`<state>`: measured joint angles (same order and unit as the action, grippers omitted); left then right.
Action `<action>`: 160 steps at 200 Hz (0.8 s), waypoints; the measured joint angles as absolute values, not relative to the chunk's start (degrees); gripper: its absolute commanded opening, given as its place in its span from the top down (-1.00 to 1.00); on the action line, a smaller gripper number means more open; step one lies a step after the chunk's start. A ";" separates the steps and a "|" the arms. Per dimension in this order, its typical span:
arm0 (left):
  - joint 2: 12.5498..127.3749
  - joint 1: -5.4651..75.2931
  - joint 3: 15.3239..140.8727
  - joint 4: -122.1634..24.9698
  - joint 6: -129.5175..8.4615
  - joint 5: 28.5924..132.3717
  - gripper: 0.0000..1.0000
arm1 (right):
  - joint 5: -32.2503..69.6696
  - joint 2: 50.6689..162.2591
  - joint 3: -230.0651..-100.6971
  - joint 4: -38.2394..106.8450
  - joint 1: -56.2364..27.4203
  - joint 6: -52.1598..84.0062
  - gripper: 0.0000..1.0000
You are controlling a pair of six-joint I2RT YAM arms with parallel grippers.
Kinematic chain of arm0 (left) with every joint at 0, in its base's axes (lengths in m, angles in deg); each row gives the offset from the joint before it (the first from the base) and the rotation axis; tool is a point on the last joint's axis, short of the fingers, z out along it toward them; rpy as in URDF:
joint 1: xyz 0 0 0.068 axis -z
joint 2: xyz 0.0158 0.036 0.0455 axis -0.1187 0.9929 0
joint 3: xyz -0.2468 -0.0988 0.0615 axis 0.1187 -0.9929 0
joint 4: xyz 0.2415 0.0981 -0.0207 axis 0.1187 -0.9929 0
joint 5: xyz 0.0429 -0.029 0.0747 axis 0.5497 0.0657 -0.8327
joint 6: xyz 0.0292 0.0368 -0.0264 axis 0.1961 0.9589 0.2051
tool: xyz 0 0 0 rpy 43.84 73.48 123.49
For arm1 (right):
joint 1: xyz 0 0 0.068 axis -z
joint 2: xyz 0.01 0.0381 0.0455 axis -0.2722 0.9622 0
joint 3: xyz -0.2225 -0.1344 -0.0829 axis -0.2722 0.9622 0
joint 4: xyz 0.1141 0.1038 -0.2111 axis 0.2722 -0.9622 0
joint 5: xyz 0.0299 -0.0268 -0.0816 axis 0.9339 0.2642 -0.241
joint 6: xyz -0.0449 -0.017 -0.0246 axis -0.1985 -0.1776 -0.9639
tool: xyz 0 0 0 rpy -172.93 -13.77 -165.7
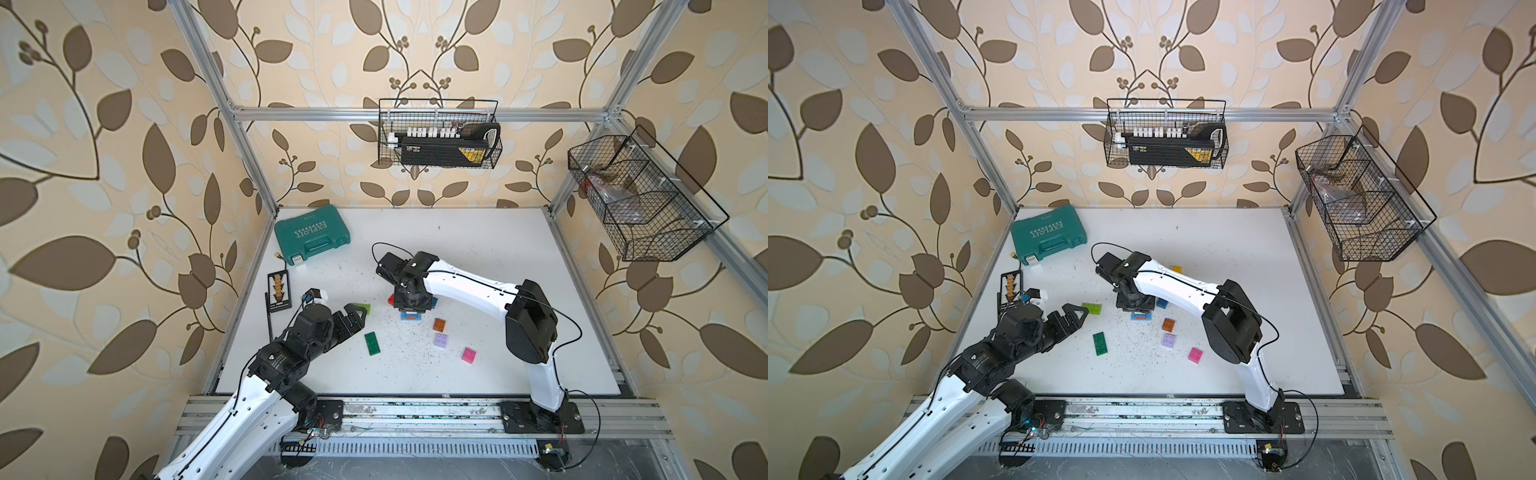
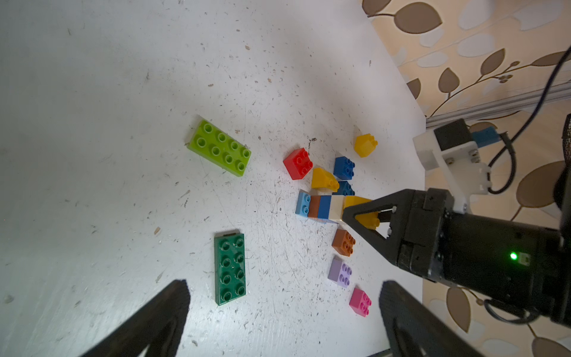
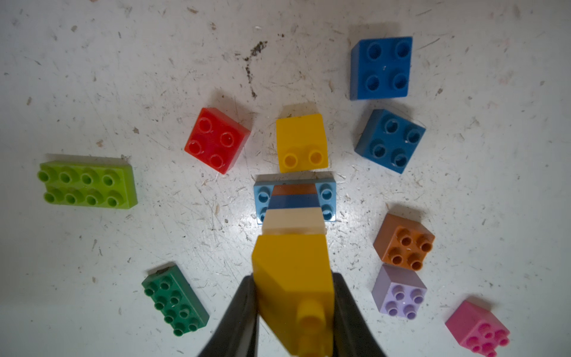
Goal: Assemble the number 1 with lego
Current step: Assemble the lego brick with the lego brick.
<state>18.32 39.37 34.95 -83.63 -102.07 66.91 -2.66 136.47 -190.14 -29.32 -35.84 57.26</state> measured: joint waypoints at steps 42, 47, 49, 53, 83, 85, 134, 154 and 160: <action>18.26 39.37 34.95 -83.65 -102.05 66.93 -0.98 | -2.15 135.77 -188.92 -28.21 -35.47 57.54 1.00; 18.26 39.37 34.95 -83.65 -102.07 66.91 -0.98 | -2.09 135.62 -188.66 -28.06 -35.41 57.56 1.00; 18.26 39.37 34.95 -83.65 -102.07 66.93 -0.98 | -2.02 135.55 -188.53 -27.97 -35.36 57.63 1.00; 18.26 39.37 34.95 -83.65 -102.05 66.91 -0.98 | -1.82 135.49 -188.24 -27.84 -35.27 57.67 1.00; 18.24 39.37 34.95 -83.63 -102.05 66.93 -0.98 | -1.34 135.31 -187.83 -27.27 -34.86 58.11 0.97; 18.24 39.37 34.95 -83.63 -102.05 66.93 -0.98 | -1.32 135.31 -187.83 -27.25 -34.82 58.11 0.97; 18.28 39.37 34.95 -83.63 -102.05 66.93 -0.98 | -1.32 136.21 -189.18 -28.36 -34.20 58.77 0.94; 18.15 39.37 34.95 -83.63 -102.05 66.93 -0.98 | -1.32 137.69 -191.50 -30.13 -33.99 58.74 0.94; 17.97 39.37 34.95 -83.63 -102.05 66.91 -0.98 | -1.30 138.04 -192.07 -30.55 -33.90 58.74 0.94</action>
<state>17.97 39.37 34.95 -83.63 -102.05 66.91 -1.30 138.04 -192.07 -30.55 -33.90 58.74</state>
